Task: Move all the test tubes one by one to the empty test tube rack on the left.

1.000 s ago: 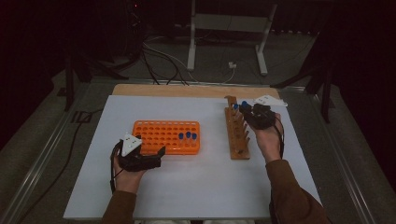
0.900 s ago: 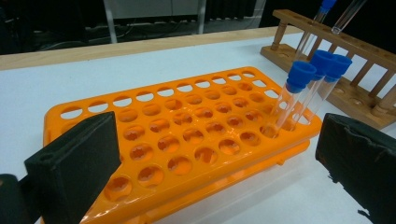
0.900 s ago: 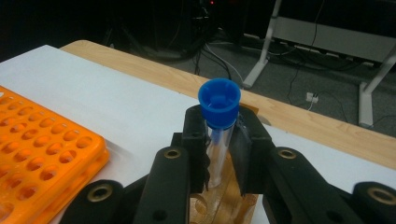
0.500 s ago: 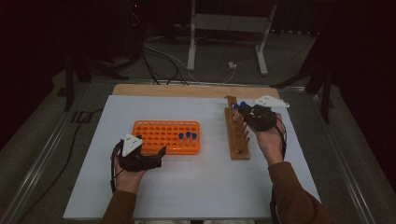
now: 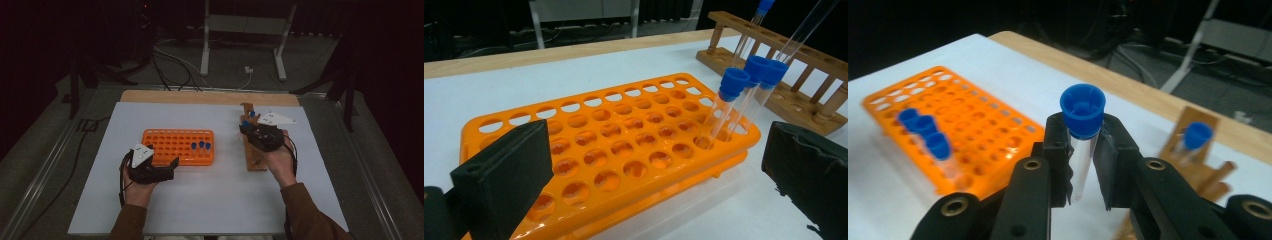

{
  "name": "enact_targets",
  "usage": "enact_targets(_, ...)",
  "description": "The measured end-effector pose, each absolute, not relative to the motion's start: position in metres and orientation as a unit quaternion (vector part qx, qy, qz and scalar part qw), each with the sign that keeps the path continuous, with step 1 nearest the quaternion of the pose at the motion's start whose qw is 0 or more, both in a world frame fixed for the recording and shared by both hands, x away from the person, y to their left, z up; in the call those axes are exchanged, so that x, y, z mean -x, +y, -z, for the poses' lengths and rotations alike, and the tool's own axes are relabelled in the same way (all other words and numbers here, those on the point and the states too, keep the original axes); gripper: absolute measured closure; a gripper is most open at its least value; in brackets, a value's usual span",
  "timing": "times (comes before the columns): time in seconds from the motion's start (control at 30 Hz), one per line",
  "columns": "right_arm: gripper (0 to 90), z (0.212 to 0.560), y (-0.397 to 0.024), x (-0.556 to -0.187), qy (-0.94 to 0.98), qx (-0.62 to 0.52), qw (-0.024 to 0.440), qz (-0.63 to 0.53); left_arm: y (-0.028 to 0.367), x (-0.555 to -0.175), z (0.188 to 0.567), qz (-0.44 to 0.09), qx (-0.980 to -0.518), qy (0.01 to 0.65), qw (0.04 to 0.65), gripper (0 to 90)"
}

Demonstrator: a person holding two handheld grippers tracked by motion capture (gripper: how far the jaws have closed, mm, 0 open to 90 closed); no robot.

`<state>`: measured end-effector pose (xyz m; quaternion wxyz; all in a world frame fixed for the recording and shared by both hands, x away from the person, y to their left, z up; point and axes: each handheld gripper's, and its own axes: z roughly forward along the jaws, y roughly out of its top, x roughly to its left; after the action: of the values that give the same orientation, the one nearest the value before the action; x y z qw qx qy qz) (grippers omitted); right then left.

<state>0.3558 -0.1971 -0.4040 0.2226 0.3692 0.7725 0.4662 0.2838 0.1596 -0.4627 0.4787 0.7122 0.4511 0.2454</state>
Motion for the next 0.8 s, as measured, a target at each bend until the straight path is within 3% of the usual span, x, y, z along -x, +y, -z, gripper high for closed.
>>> enact_targets(0.8, 76.7, 0.404, -0.146, -0.324, 0.810, -0.298, 0.153, -0.482, 0.134, -0.283, 0.445, -0.239, -0.729, 0.411, 0.493, 1.7)
